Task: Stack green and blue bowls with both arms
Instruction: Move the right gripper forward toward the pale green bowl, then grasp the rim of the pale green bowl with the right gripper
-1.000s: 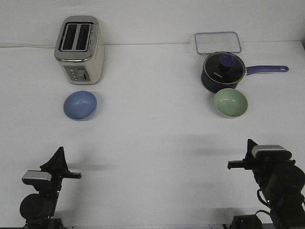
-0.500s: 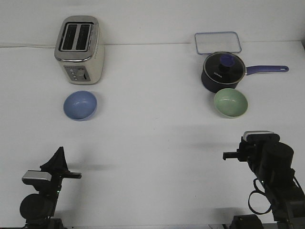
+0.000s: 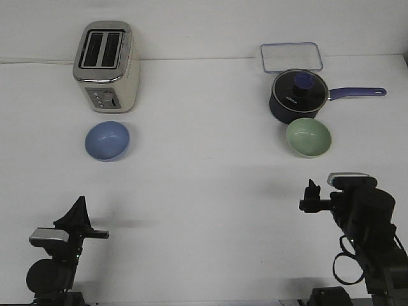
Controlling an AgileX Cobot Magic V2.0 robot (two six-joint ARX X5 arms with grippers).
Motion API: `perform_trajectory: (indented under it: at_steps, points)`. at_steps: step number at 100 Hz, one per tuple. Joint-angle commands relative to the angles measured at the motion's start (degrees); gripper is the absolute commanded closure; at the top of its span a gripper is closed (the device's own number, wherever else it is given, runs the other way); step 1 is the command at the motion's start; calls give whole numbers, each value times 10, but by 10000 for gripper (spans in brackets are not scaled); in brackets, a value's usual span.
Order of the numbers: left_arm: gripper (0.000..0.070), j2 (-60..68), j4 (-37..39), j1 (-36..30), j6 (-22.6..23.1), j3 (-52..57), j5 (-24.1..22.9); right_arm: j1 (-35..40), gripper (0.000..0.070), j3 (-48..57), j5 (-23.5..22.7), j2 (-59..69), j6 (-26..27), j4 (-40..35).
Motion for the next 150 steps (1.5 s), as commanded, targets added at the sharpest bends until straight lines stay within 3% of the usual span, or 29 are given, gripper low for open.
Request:
perform_trajectory:
  at_steps: [1,57,87,113,119,133,150]
  points:
    - [688,-1,6,0,1,-11,-2,-9,156,26,3,37,8,21]
    - [688,-1,6,0,1,-11,-2,-111,155,219,-20,442,-31,99]
    - [688,-1,6,0,1,-11,-2,-145,156,223,-63,558,-33,148]
    - [688,-1,6,0,1,-11,-2,-156,170,223,-64,610,-32,159]
    - [688,-1,6,0,1,-11,-2,-157,233,223,-64,616,-32,160]
    - [688,-1,6,0,1,-11,-2,-158,688,223,-69,618,-32,161]
    - [688,-1,6,0,1,-11,-2,-158,700,223,-99,616,-27,158]
